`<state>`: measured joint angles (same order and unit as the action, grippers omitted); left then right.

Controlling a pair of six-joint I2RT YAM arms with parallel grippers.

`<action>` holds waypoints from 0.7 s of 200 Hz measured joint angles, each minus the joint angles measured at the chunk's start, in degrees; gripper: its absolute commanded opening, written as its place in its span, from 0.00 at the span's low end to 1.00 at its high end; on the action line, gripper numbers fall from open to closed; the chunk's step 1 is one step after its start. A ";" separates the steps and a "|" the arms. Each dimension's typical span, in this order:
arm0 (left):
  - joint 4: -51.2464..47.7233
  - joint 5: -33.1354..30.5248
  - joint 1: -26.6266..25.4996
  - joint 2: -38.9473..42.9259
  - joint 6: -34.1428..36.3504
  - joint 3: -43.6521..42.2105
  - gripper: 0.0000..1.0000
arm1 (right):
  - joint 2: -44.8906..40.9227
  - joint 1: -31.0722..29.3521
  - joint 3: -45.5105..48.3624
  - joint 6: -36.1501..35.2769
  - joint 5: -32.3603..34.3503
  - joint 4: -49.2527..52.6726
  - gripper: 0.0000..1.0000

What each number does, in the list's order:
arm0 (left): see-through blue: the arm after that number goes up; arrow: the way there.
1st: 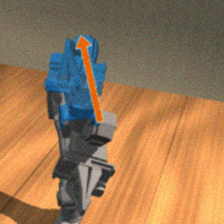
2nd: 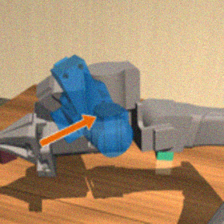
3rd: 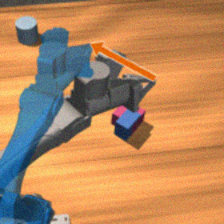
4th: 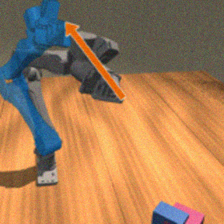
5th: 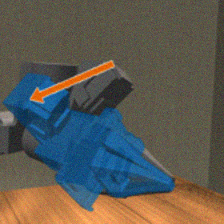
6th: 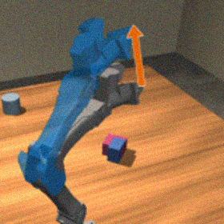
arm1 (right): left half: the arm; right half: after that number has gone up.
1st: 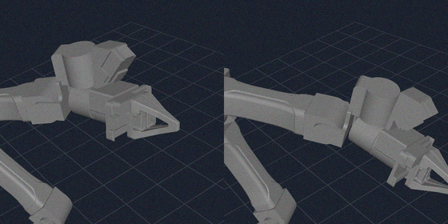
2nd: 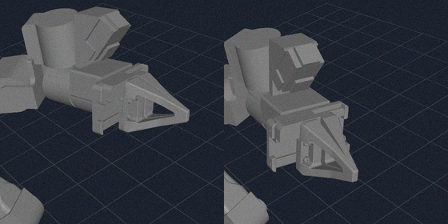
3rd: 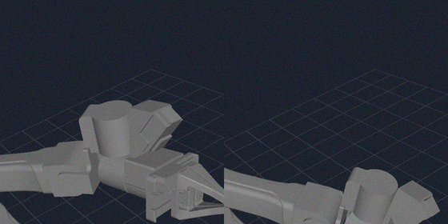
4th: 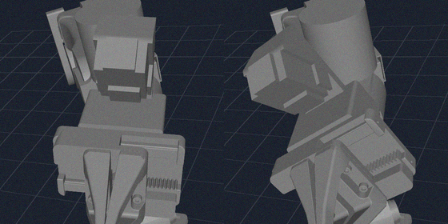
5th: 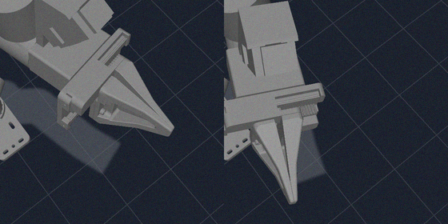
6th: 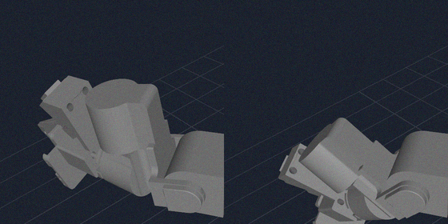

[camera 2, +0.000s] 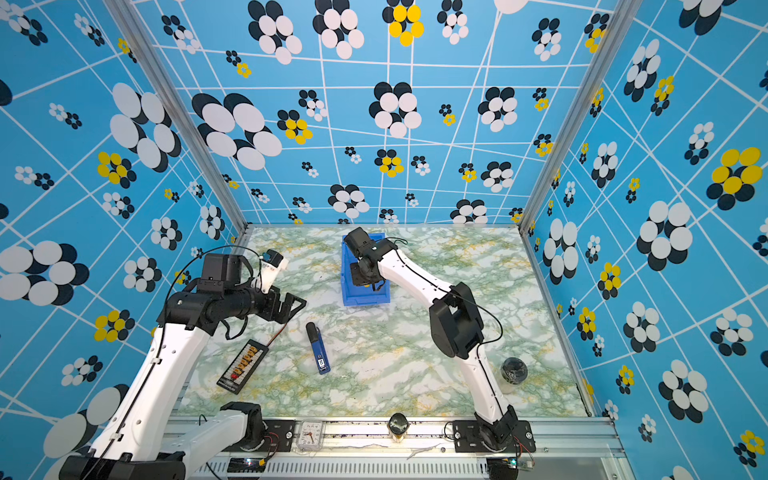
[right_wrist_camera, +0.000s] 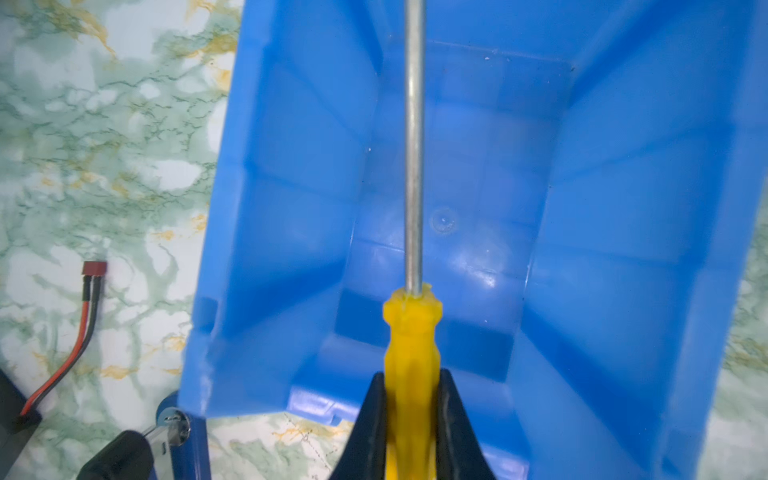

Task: Put the screwdriver in the bin
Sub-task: 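Lower the held screwdriver into the blue bin with the right gripper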

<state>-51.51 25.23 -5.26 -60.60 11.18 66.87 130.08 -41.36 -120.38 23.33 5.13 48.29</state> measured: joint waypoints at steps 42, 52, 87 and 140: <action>0.02 0.59 0.00 0.00 0.00 0.07 0.99 | 6.01 0.00 -6.40 0.33 -0.98 1.46 0.13; 0.02 0.76 0.00 0.00 0.00 0.07 0.99 | 7.04 0.00 -7.13 0.61 -1.05 1.75 0.13; 0.04 1.14 0.00 0.00 0.00 0.07 0.99 | 9.88 0.00 -9.05 1.44 -1.29 2.45 0.14; 0.11 1.20 0.00 0.33 0.00 0.07 0.99 | 11.56 0.11 -10.88 2.10 -1.42 2.47 0.14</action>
<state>-51.40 26.44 -5.26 -60.27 11.18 66.94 141.64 -41.25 -131.26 25.43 3.70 50.76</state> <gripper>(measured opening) 0.992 0.172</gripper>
